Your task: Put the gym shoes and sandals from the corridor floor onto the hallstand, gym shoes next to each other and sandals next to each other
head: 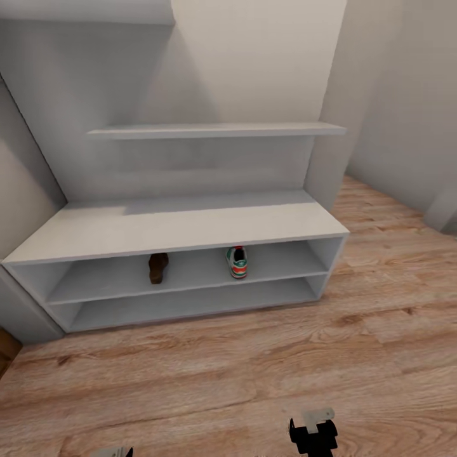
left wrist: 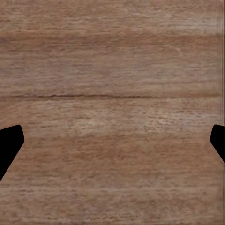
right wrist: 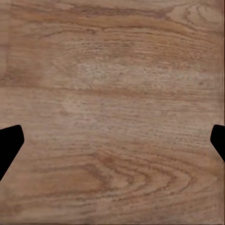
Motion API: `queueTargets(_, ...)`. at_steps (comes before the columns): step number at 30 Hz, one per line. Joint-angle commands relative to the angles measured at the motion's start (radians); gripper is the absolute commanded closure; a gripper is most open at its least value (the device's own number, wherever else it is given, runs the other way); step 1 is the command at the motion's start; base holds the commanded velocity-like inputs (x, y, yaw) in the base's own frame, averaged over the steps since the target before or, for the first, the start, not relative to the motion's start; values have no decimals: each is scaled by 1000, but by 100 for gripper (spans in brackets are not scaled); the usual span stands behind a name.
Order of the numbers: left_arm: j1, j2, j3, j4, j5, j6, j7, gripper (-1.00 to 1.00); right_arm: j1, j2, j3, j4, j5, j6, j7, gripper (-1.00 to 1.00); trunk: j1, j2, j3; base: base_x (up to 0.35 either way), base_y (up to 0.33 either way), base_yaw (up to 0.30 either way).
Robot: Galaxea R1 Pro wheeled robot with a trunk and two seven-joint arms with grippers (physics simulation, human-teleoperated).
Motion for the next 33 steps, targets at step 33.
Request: queueTargets(33,0,-1,-5,6,1,0,-11,-100,-1,-10,-191,5,10,0,-8,-100,0,0,-1,0,0,-299)
